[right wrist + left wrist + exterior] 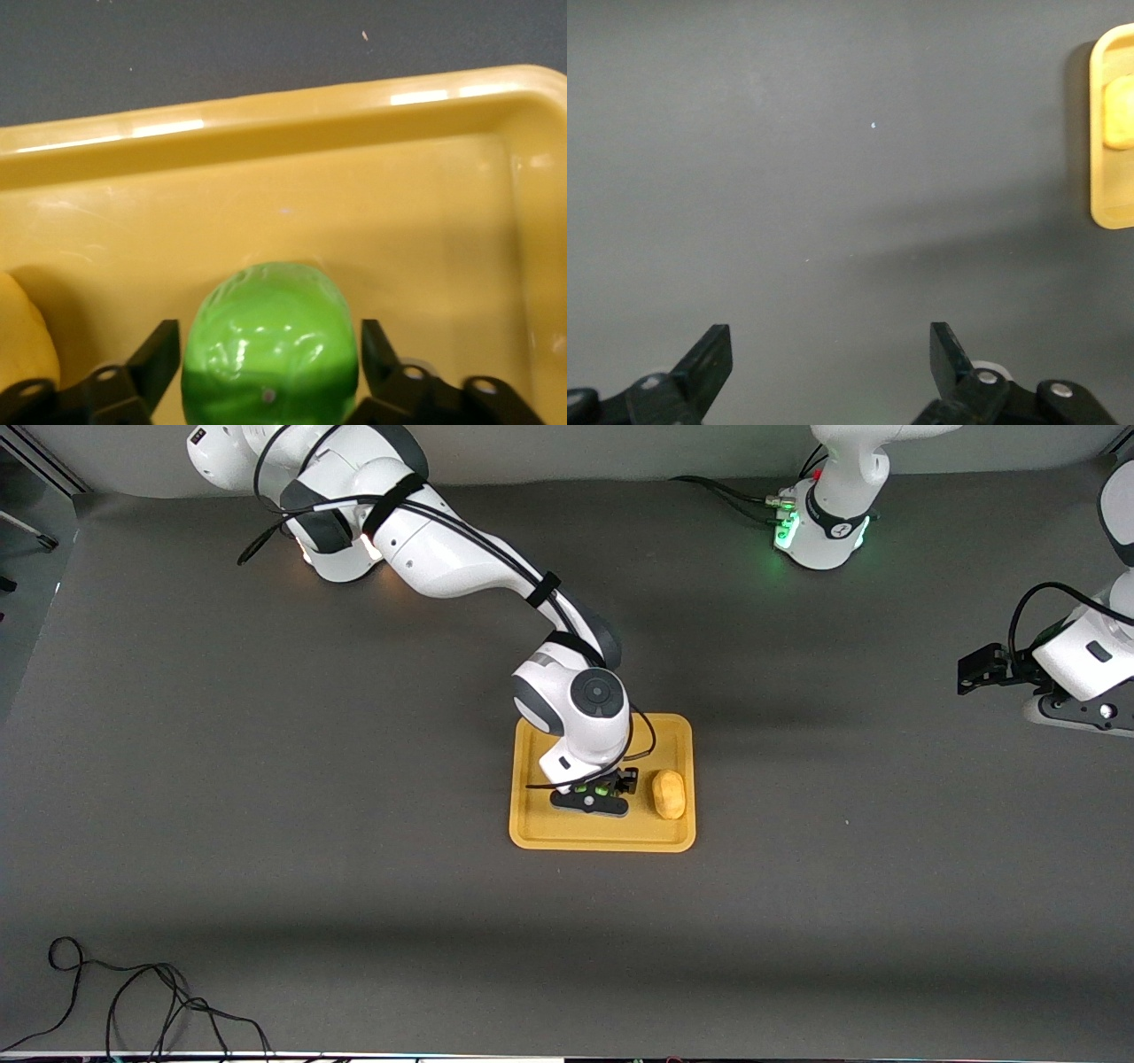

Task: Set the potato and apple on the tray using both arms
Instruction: 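Carry the apple over the tray and lower it beside the potato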

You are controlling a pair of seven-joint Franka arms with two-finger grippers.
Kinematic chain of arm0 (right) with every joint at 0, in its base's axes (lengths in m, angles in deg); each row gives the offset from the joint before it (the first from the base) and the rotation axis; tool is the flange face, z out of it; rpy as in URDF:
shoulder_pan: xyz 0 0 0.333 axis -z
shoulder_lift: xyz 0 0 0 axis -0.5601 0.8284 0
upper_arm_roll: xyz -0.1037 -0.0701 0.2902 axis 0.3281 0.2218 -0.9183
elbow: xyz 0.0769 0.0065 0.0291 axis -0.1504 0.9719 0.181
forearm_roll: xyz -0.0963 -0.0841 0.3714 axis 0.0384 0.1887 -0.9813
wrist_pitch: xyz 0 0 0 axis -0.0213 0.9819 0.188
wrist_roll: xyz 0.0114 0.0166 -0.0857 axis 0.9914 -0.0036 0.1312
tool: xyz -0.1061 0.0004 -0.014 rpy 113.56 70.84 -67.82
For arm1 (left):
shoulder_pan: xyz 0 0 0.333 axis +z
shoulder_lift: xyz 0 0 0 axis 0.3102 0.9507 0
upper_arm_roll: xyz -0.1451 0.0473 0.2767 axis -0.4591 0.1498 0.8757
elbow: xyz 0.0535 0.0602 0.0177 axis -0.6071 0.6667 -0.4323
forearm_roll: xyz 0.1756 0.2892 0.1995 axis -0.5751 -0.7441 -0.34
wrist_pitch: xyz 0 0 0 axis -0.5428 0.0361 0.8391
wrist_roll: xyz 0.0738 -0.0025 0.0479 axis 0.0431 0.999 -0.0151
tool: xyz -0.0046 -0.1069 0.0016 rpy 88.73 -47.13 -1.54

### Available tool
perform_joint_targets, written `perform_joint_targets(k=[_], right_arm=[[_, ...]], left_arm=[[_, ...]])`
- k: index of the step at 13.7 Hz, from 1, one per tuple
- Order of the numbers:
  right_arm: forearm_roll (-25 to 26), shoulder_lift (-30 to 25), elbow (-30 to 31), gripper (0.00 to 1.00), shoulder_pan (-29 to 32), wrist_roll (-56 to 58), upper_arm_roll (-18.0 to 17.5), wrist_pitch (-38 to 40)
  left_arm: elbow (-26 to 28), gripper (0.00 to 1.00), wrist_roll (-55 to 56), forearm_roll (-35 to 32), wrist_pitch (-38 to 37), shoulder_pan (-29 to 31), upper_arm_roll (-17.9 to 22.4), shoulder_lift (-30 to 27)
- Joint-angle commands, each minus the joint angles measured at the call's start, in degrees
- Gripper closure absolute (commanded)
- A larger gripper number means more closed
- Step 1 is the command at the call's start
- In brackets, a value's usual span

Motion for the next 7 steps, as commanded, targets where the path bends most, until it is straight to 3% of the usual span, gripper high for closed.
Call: perform_joint_targets(k=[1,7], right_arm=[[0.9,-2.3,-1.2,0.0,-0.1,-1.8,0.1,2.4],[0.8,-17.3,-2.3,0.0,0.0,-1.6,0.0,21.8]], left_arm=[[-1.6,0.01,-0.1,1.0,-0.4,-0.2,0.2,0.7],[-0.9,0.01,0.0,-0.3,1.0,-0.3,0.1,0.7]])
